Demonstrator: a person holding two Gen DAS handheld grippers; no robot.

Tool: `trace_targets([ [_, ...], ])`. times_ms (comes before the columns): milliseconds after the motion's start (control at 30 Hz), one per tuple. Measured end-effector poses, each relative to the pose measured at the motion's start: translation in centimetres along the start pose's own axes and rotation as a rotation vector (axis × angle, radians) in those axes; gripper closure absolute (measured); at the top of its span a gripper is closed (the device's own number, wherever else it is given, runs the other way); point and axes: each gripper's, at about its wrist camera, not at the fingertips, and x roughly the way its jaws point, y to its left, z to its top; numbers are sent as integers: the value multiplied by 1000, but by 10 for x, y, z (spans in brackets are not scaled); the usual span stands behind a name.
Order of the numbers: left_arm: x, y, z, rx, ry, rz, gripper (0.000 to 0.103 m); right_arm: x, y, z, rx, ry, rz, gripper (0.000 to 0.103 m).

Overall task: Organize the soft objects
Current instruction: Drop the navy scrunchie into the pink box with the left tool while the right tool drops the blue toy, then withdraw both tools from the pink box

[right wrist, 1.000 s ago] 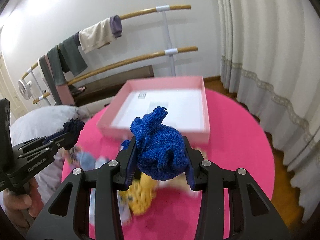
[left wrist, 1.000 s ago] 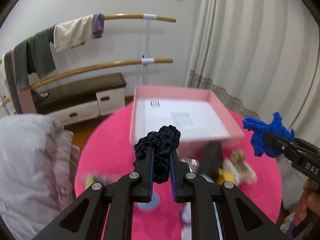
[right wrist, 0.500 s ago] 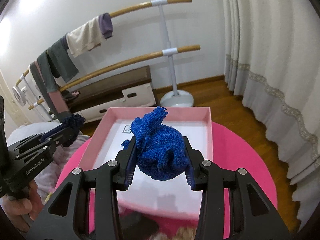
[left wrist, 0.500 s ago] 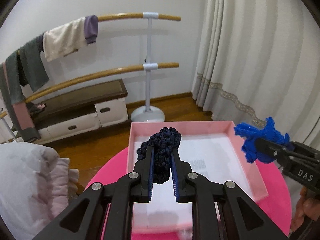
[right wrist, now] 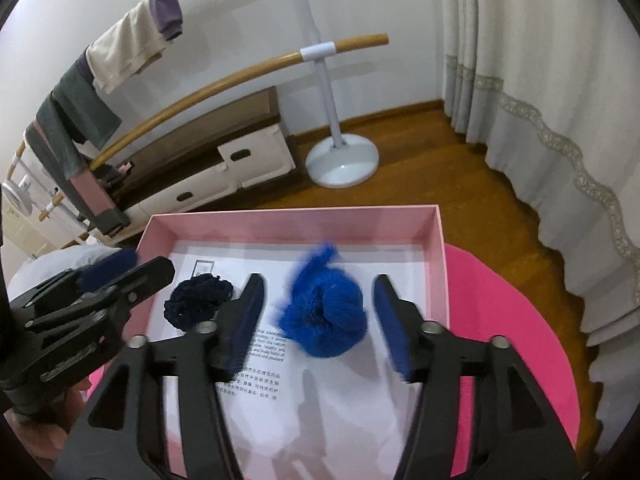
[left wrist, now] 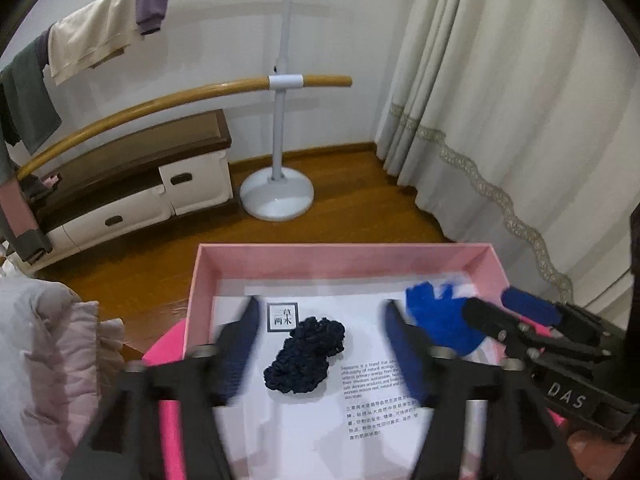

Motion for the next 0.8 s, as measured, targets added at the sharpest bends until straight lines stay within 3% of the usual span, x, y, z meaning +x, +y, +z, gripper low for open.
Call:
trace_targets([
  [33, -3, 2, 2, 0, -16, 5, 17, -2, -1, -1, 7, -5, 5, 26],
  [67, -8, 4, 2, 2, -38, 15, 13, -7, -3, -3, 17, -19, 12, 21],
  [133, -18, 7, 8, 3, -78, 35, 0, -16, -8, -5, 36, -43, 9, 0],
  [500, -93, 17, -8, 15, -234, 99, 0, -107, 2, -37, 52, -172, 5, 0],
  [733, -148, 24, -52, 6, -347, 116, 0, -180, 23, -80, 19, -276, -6, 0],
  [800, -167, 21, -80, 2, -367, 118, 0, -200, 30, -98, 7, -305, -11, 0],
])
